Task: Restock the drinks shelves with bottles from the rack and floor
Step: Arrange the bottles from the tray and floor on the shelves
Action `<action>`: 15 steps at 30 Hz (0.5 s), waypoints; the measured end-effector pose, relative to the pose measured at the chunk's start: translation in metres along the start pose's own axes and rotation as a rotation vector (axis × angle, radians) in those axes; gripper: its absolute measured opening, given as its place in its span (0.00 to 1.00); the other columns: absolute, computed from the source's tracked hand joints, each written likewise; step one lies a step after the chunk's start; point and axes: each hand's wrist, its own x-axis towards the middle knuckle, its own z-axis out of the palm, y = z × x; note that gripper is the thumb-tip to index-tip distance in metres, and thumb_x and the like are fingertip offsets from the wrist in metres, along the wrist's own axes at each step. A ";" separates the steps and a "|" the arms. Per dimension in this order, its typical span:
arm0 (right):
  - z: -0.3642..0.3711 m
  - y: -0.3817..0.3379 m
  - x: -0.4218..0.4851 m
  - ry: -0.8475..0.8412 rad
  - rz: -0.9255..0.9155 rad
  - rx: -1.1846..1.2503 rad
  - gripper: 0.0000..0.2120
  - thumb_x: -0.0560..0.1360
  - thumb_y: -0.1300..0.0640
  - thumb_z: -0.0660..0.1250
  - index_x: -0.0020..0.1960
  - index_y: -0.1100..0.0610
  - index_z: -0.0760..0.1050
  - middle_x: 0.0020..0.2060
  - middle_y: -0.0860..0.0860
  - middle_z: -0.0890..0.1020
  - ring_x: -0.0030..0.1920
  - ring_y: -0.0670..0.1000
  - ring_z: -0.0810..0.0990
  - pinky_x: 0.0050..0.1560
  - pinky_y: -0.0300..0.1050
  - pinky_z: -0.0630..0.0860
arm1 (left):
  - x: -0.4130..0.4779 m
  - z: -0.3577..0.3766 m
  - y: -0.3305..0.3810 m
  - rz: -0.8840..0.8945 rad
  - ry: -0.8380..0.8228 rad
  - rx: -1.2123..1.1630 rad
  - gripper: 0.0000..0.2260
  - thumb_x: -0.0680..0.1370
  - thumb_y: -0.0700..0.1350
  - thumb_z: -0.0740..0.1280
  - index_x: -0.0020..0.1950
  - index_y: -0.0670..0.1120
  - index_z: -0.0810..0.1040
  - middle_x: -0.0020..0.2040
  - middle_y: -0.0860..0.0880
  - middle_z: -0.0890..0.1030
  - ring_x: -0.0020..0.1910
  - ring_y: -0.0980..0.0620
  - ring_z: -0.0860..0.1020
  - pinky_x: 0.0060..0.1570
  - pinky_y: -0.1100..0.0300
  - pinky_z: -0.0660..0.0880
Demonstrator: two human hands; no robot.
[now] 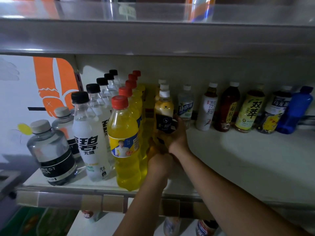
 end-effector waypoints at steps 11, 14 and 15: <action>-0.018 -0.014 -0.006 -0.132 0.066 -0.164 0.35 0.69 0.56 0.79 0.68 0.49 0.62 0.61 0.51 0.75 0.59 0.51 0.76 0.52 0.40 0.77 | -0.027 -0.009 -0.009 0.102 0.033 -0.605 0.27 0.79 0.30 0.59 0.76 0.49 0.63 0.67 0.45 0.75 0.65 0.44 0.74 0.61 0.51 0.74; -0.044 -0.023 -0.018 -0.130 0.066 -0.368 0.31 0.74 0.51 0.74 0.72 0.48 0.64 0.67 0.50 0.72 0.67 0.51 0.71 0.65 0.47 0.71 | -0.030 -0.005 -0.004 0.183 0.012 -0.689 0.28 0.76 0.25 0.56 0.73 0.46 0.66 0.62 0.46 0.76 0.63 0.46 0.75 0.57 0.55 0.74; -0.054 -0.026 -0.024 -0.121 0.049 -0.445 0.30 0.75 0.52 0.73 0.73 0.49 0.64 0.68 0.51 0.71 0.68 0.51 0.70 0.65 0.46 0.70 | -0.032 -0.002 -0.001 0.181 0.014 -0.681 0.28 0.75 0.25 0.55 0.72 0.45 0.67 0.62 0.46 0.75 0.62 0.47 0.75 0.57 0.58 0.74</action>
